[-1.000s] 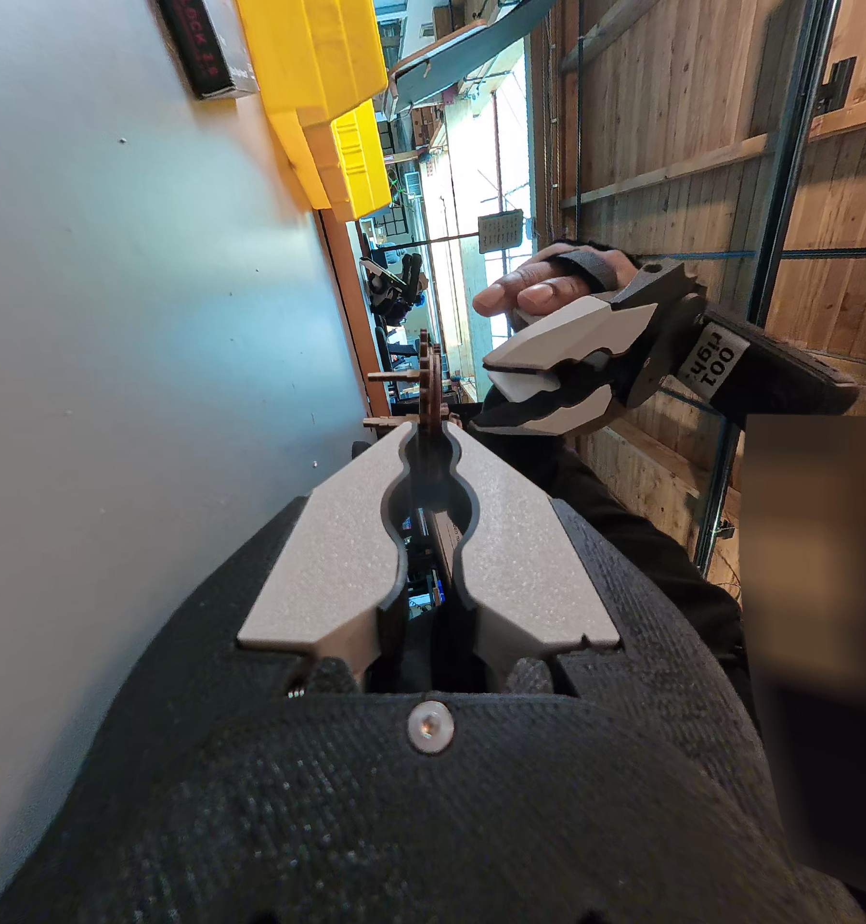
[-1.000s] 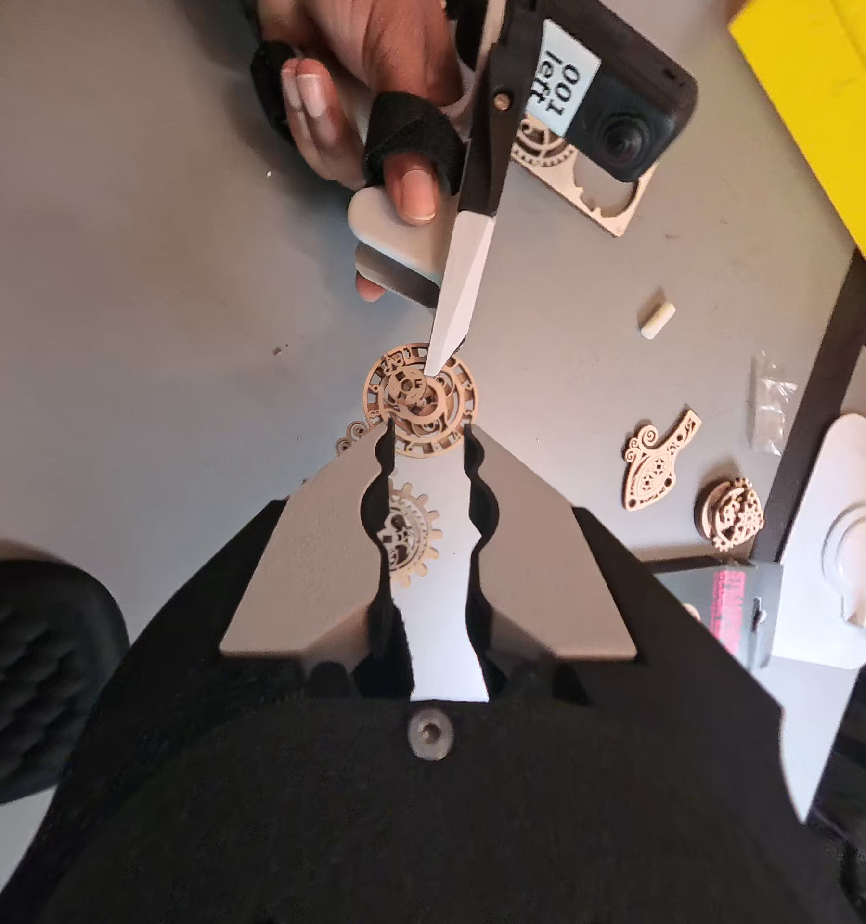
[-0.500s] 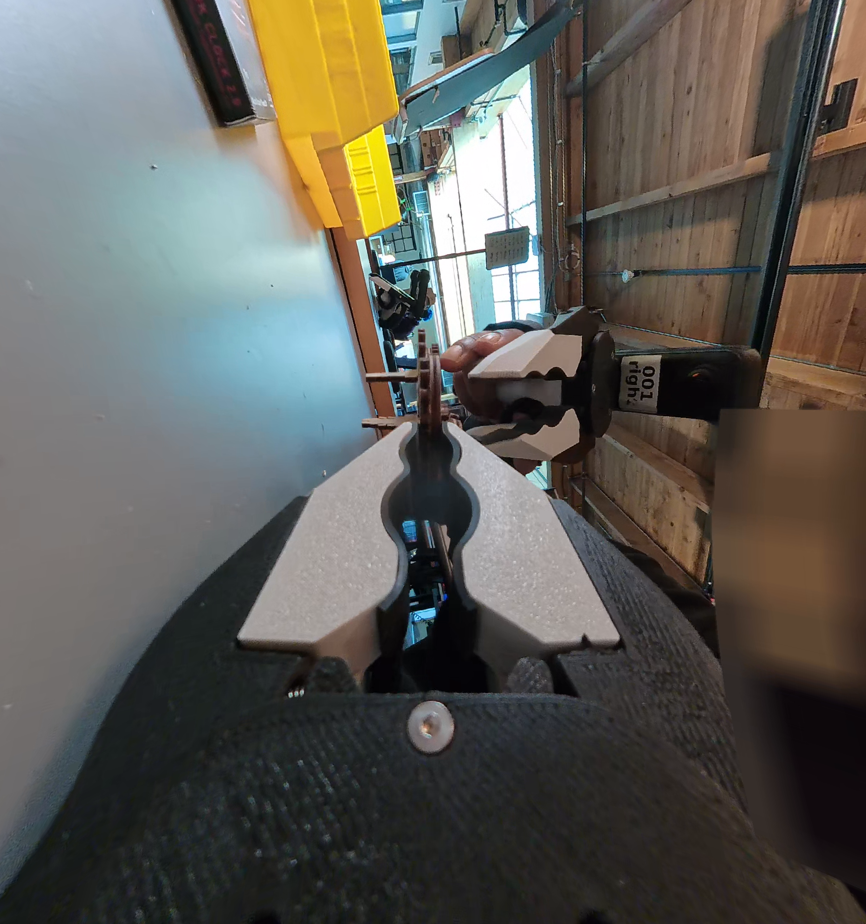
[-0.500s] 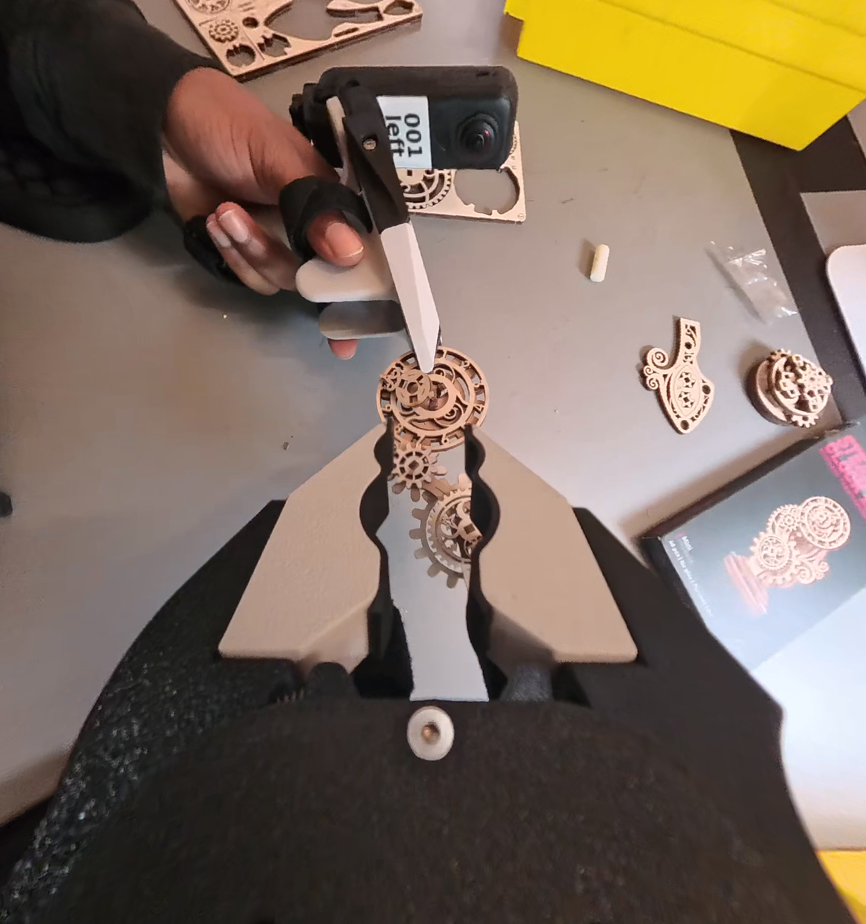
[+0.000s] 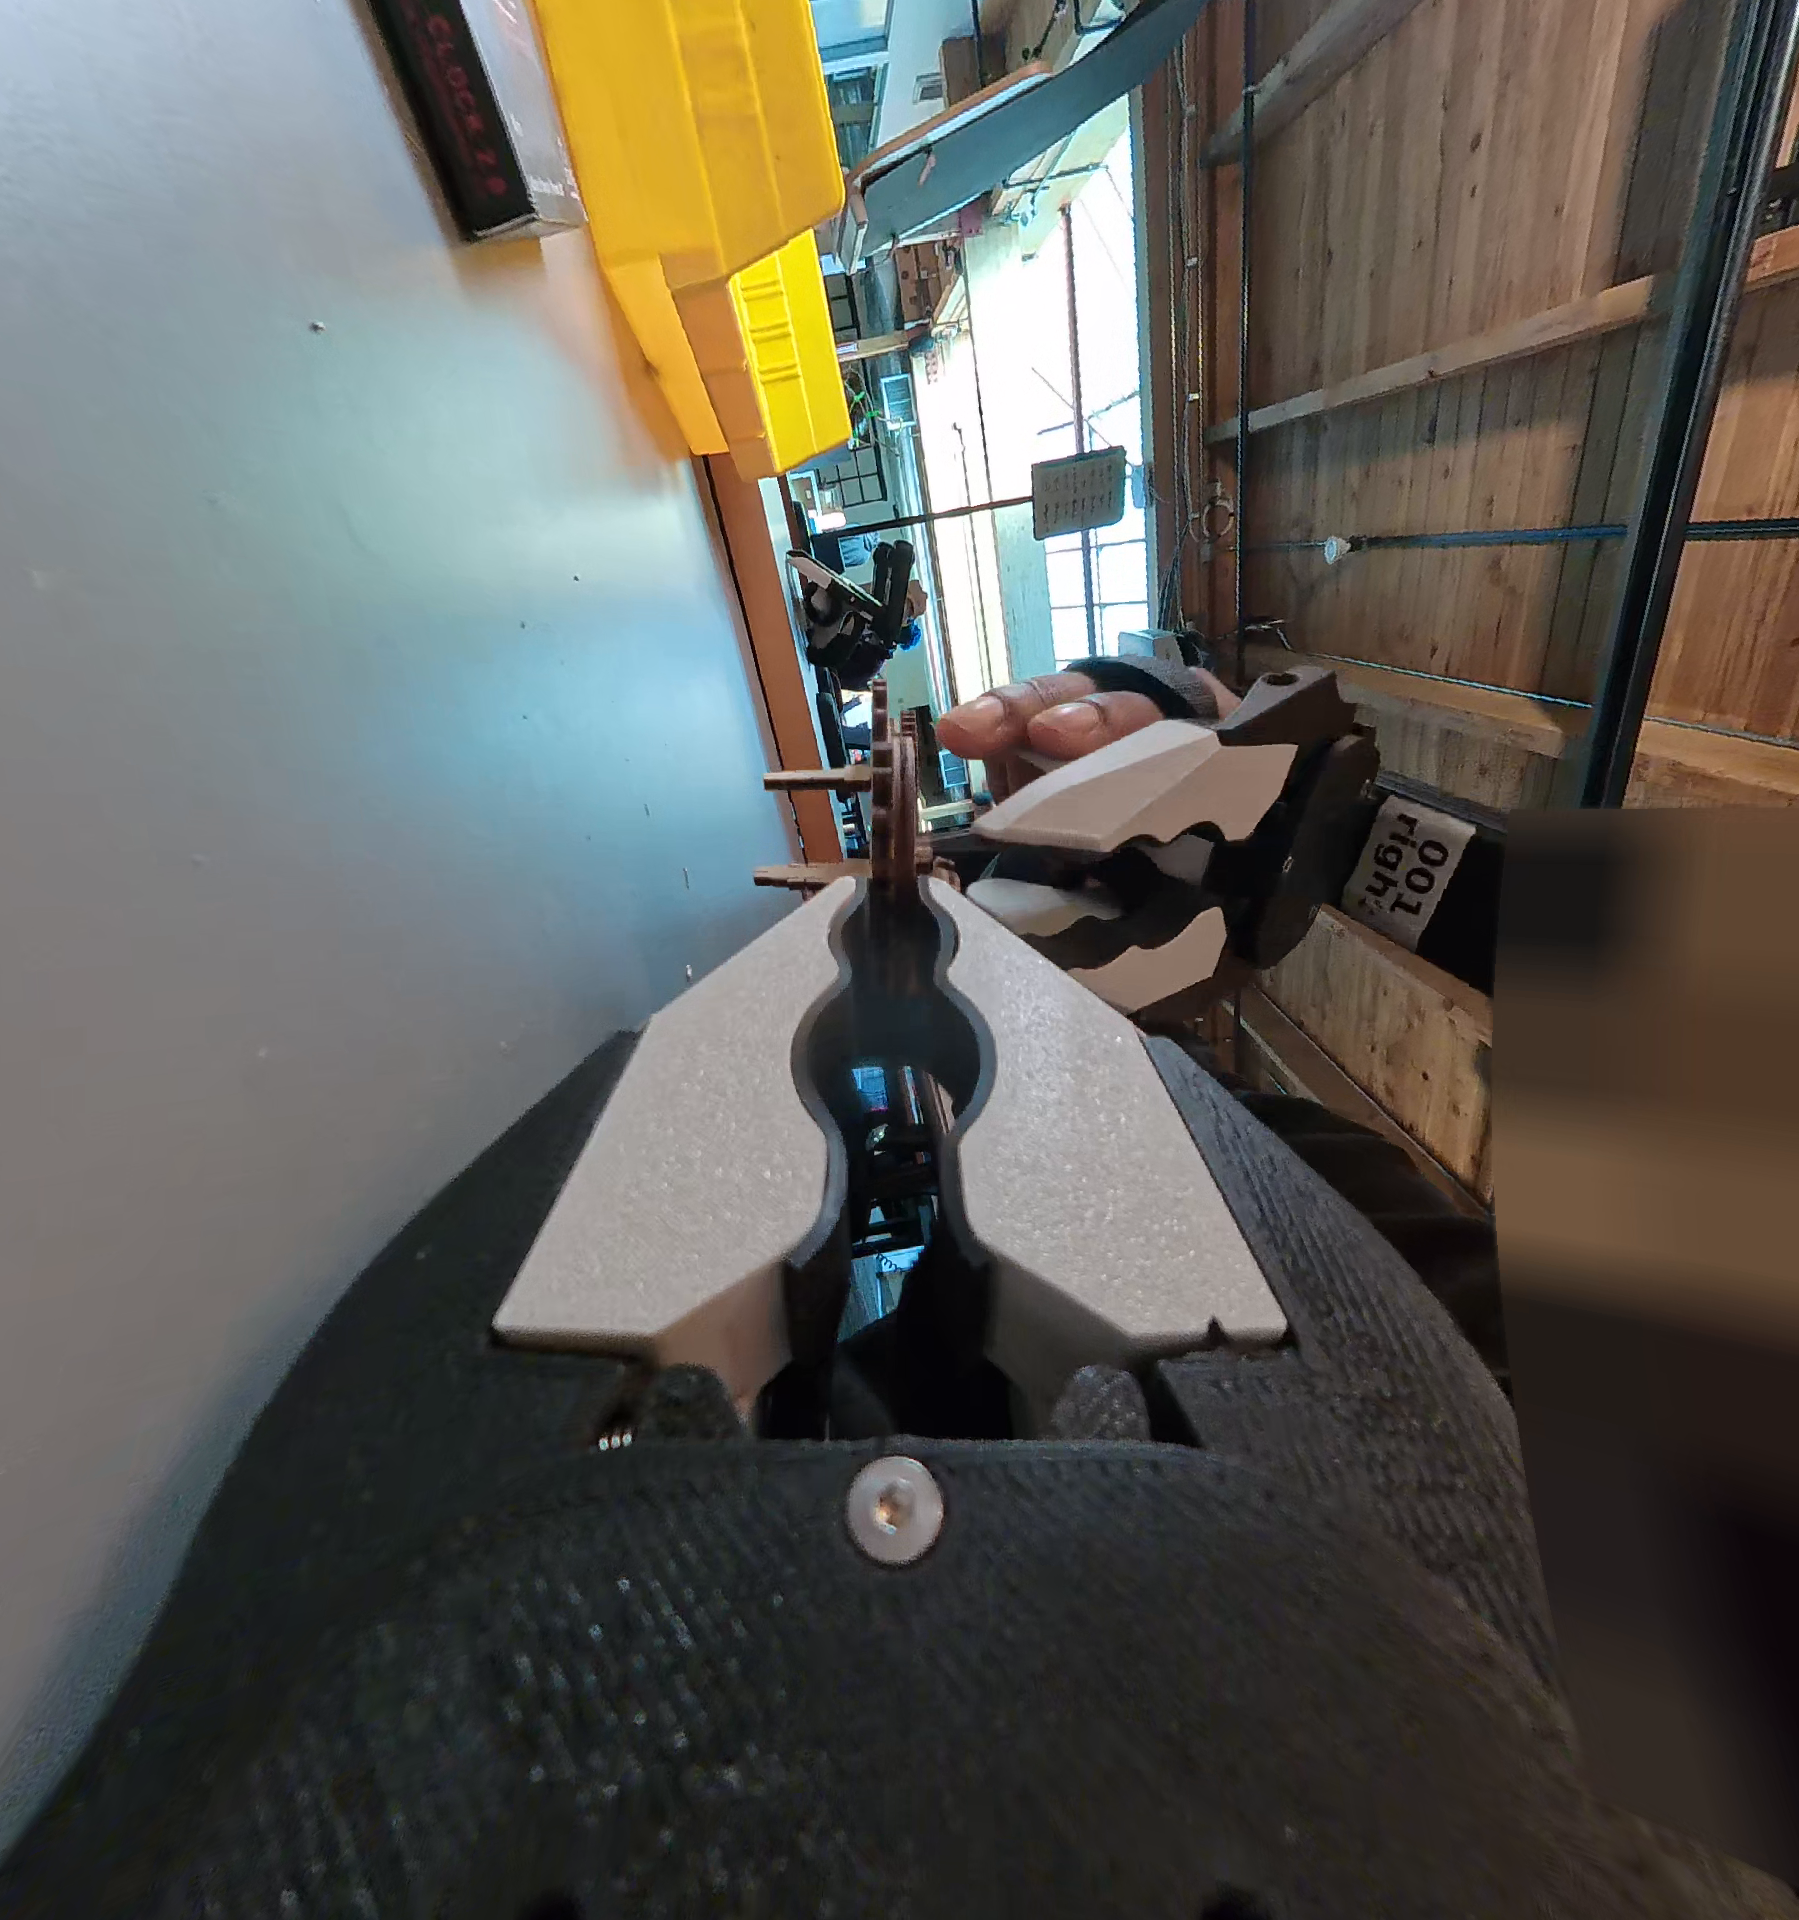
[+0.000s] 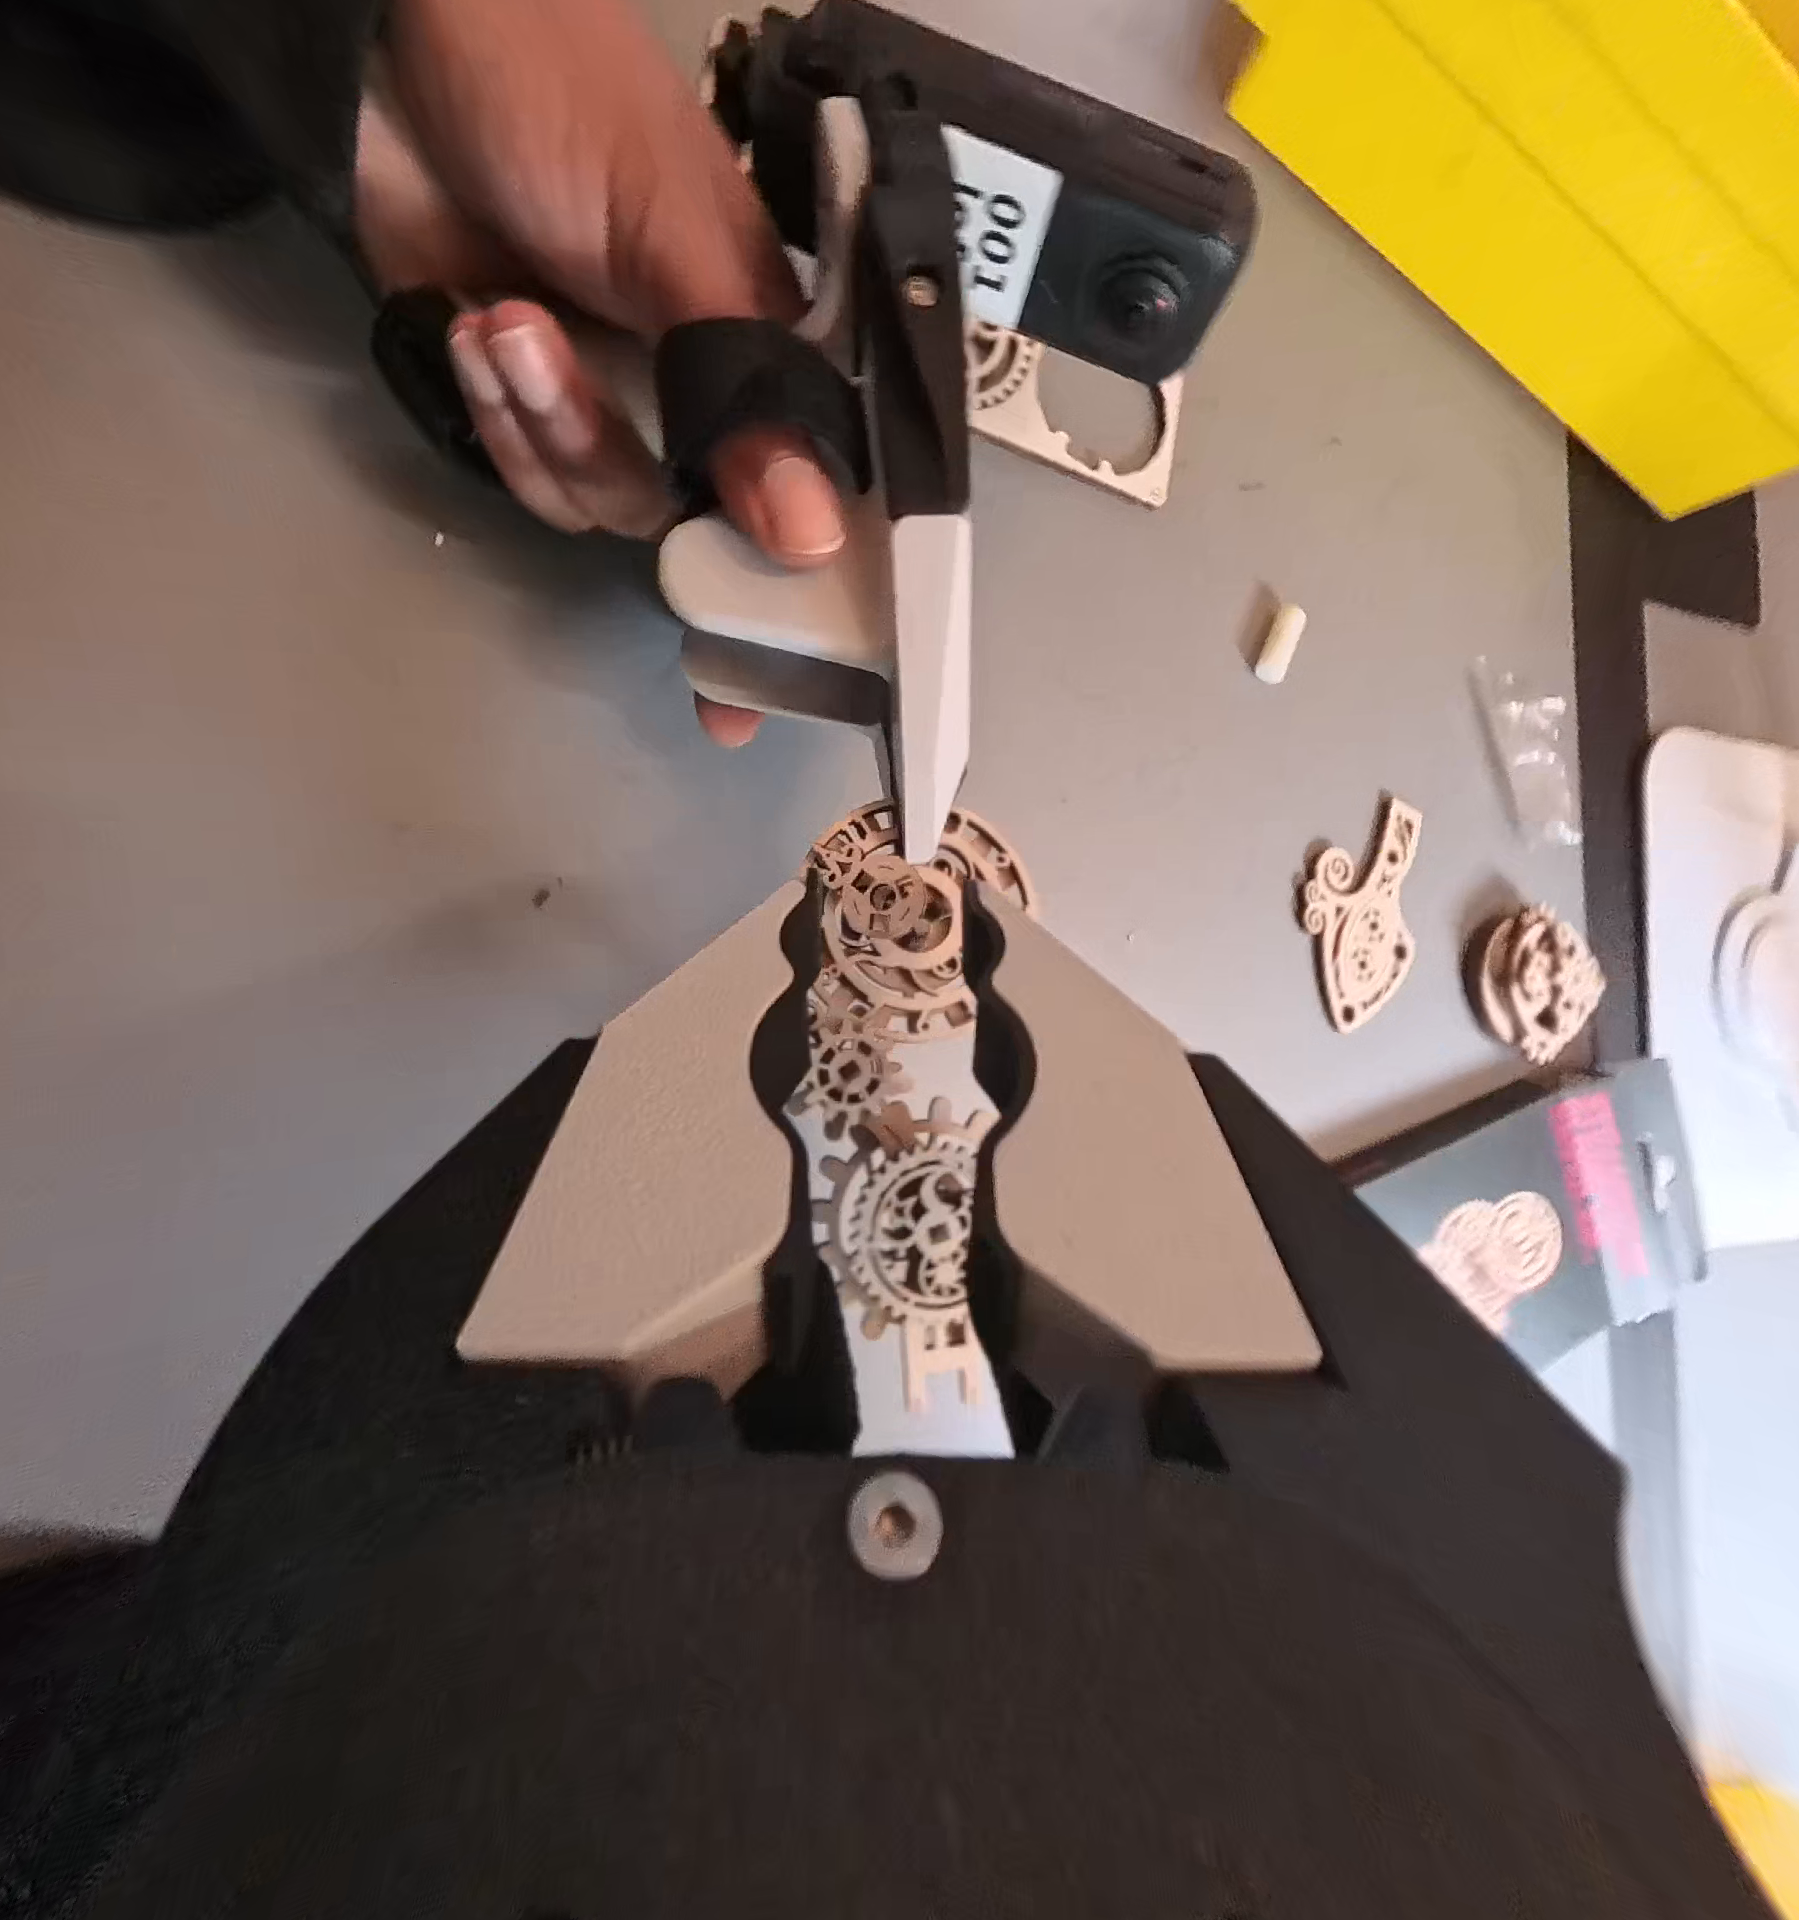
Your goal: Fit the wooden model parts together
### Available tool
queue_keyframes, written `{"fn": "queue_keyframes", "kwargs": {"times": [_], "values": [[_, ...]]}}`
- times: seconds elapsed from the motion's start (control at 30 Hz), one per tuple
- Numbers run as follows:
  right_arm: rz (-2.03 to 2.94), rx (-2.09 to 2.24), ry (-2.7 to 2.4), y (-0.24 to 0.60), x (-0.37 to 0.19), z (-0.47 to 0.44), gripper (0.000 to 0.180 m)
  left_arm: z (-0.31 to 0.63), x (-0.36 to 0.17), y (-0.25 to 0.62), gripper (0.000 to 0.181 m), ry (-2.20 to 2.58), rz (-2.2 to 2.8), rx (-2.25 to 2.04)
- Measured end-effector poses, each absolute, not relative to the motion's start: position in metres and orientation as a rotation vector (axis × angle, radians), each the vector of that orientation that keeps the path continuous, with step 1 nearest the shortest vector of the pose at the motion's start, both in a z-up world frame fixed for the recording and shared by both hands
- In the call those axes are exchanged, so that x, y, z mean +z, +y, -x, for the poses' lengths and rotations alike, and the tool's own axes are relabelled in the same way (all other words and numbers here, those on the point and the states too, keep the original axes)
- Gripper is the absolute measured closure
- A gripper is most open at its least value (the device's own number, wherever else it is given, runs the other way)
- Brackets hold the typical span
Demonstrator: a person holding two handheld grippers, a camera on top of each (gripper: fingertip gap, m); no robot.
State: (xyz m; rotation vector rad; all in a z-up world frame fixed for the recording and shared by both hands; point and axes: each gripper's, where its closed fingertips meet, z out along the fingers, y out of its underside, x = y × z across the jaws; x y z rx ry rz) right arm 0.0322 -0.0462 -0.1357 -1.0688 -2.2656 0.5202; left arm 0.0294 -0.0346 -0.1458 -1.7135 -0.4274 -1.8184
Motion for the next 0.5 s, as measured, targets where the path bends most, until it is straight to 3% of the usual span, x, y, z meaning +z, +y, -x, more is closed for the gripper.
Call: {"fn": "queue_keyframes", "kwargs": {"times": [0.2, 0.5], "values": [[0.754, 0.632, -2.464, -0.059, -0.136, -0.037, 0.160, -0.032, -0.146, -0.036, 0.175, -0.408, 1.724, -1.827], [0.739, 0.603, -2.568, -0.053, -0.146, -0.037, 0.165, -0.033, -0.146, -0.037, 0.175, -0.400, 1.727, -1.833]]}}
